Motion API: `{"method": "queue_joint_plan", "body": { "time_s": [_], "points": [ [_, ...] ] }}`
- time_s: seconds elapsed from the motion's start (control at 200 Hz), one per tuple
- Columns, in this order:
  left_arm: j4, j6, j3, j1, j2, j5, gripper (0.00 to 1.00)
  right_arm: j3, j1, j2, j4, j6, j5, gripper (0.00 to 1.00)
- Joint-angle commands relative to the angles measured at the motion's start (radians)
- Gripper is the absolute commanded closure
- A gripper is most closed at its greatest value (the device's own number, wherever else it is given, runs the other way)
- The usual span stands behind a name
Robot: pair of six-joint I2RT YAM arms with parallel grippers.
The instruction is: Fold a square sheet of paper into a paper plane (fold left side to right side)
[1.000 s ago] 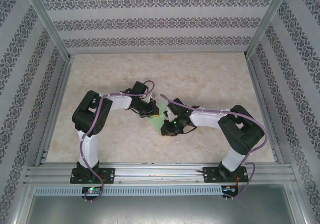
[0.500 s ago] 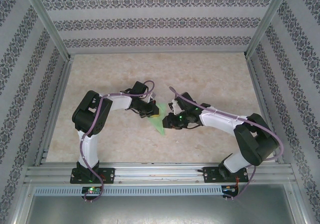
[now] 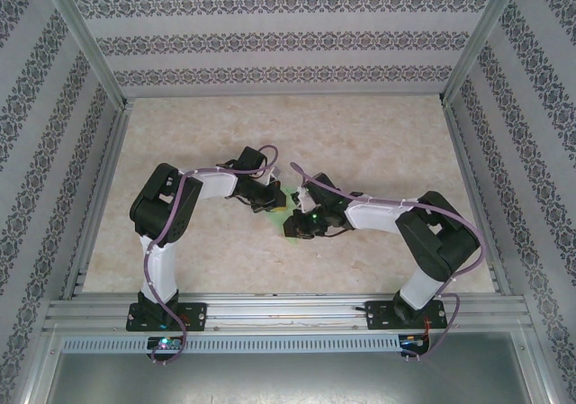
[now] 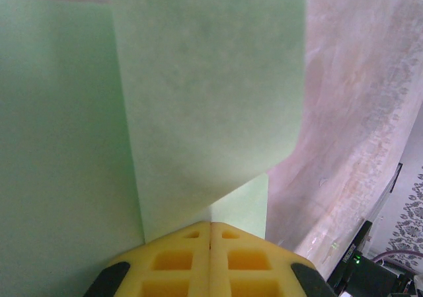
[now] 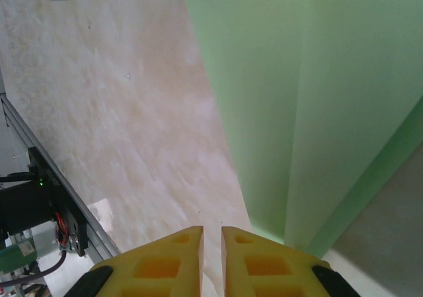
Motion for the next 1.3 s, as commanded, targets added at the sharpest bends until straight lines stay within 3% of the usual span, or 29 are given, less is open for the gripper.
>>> {"method": "queue_joint_plan", "body": {
  "time_s": [0.0, 1.294],
  "points": [
    [-0.067, 0.002, -0.035, -0.005, 0.051, -0.136, 1.00, -0.018, 0.003, 0.024, 0.038, 0.013, -0.021, 0.83],
    [-0.073, 0.001, -0.034, -0.005, 0.059, -0.145, 1.00, -0.104, 0.030, 0.074, 0.052, 0.034, -0.036, 0.84]
  ]
}}
